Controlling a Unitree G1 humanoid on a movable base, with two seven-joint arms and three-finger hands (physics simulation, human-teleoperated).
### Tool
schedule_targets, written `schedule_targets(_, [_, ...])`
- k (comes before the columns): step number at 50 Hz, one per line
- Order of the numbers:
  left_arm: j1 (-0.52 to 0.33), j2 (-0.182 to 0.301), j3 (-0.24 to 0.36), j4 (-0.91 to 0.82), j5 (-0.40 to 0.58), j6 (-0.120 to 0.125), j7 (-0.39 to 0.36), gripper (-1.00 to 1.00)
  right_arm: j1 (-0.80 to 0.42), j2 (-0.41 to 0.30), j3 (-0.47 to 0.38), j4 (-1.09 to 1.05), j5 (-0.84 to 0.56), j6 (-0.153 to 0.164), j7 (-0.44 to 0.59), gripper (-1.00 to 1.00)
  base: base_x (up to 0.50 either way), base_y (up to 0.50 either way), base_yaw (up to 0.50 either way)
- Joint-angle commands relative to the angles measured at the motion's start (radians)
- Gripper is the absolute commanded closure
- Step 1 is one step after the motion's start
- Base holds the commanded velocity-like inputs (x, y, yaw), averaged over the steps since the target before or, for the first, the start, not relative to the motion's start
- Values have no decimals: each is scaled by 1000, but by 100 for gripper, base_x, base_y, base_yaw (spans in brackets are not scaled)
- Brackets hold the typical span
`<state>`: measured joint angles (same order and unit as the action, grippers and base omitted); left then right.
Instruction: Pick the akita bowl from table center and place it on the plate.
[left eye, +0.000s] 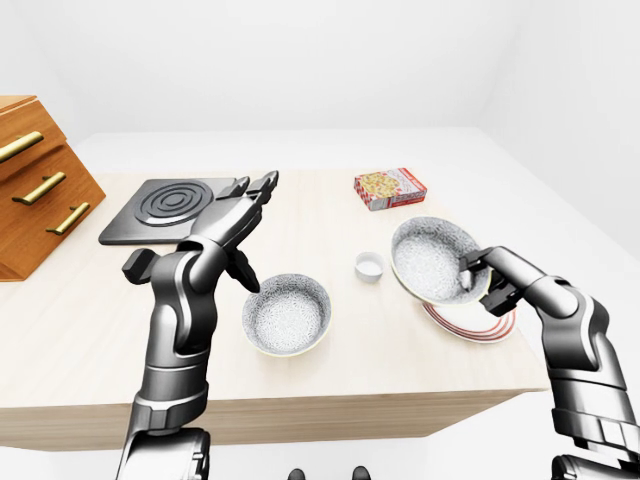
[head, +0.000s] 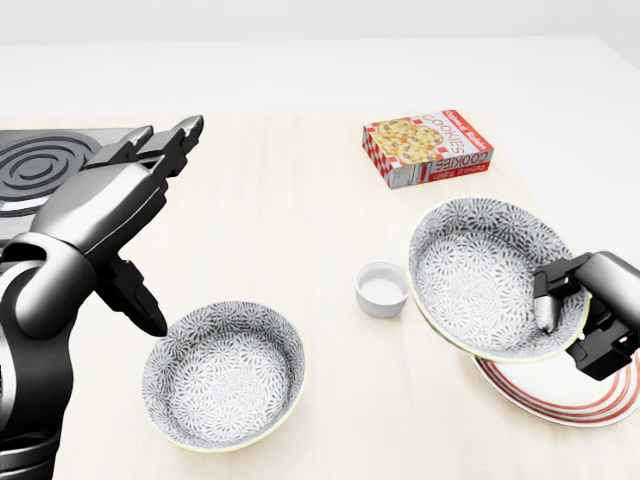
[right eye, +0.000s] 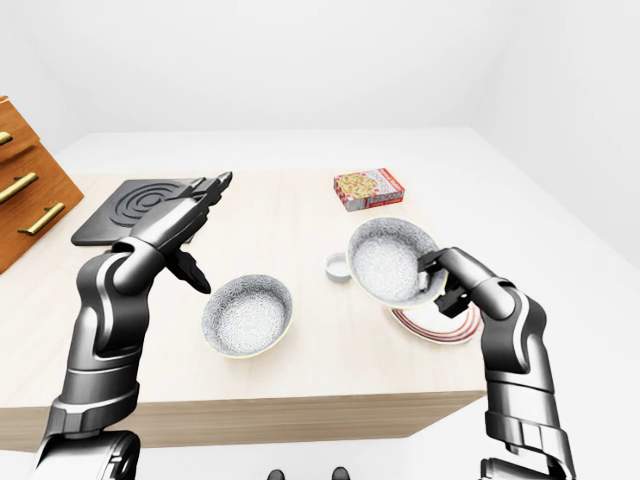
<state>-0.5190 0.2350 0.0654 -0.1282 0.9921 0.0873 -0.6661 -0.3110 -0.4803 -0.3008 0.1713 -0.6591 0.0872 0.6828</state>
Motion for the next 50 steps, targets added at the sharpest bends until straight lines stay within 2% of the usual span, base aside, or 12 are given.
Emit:
schedule_targets(1, [-3,-4,-5,17,3,0,10,-100,18,-33,-45,59,150,0,-55,100,0,0,0])
schedule_targets(14, [17,-21,-14,-11,18,0,3,-100,22,-63,-49,169,157,0,-105,100,0,0,0])
schedule_targets(31, [10,-17,-11,2,13,0,3,-100,-14,-115,-41,309,161,0,-154,100,0,0,0])
schedule_targets(41, [5,-15,-12,15,11,0,8,-100,-48,-126,-16,388,153,-15,-193,100,0,0,0])
schedule_targets(46, [9,-17,-13,10,13,0,7,-100,-41,-138,-19,415,158,-39,-202,100,0,0,0])
schedule_targets(50, [9,-17,-13,15,13,0,10,-100,-39,-138,-16,416,156,-39,-205,100,0,0,0])
